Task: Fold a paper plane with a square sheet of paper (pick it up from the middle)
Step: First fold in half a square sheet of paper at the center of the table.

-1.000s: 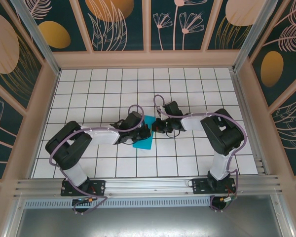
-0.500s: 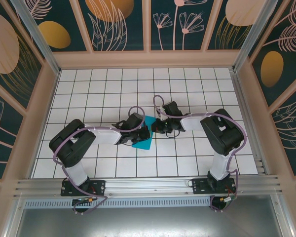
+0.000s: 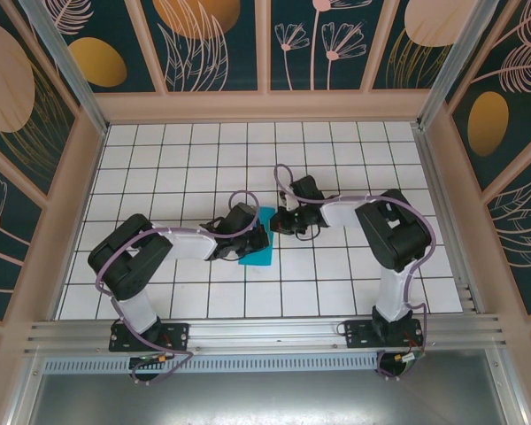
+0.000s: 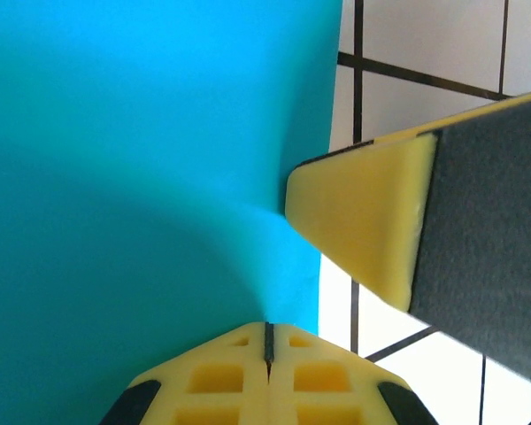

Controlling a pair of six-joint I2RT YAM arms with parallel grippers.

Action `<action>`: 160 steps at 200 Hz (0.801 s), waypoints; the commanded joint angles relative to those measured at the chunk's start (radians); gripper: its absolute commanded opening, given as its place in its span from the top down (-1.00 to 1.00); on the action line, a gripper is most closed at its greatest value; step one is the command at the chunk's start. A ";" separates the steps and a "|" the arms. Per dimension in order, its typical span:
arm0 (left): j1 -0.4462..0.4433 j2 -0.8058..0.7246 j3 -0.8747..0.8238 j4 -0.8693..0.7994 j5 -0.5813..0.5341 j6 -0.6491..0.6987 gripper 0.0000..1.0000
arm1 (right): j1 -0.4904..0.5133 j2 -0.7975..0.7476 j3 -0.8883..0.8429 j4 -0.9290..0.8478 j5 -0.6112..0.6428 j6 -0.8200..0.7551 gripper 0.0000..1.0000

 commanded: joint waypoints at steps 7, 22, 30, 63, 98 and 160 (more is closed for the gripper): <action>-0.008 0.048 -0.057 -0.133 -0.020 -0.007 1.00 | -0.098 0.084 0.073 -0.015 0.174 -0.018 1.00; -0.007 0.056 -0.064 -0.124 -0.012 -0.010 1.00 | -0.124 0.107 0.110 -0.029 0.178 -0.026 1.00; -0.007 0.056 -0.068 -0.121 -0.010 -0.010 1.00 | -0.134 0.116 0.129 -0.035 0.177 -0.030 1.00; -0.007 0.050 -0.066 -0.122 -0.013 -0.011 1.00 | -0.168 0.150 0.206 -0.075 0.181 -0.053 1.00; -0.007 0.049 -0.056 -0.115 -0.012 -0.011 1.00 | -0.167 0.098 0.224 -0.083 0.154 -0.065 1.00; -0.007 0.051 -0.047 -0.110 -0.019 -0.015 1.00 | -0.042 -0.009 0.092 -0.031 0.053 -0.053 1.00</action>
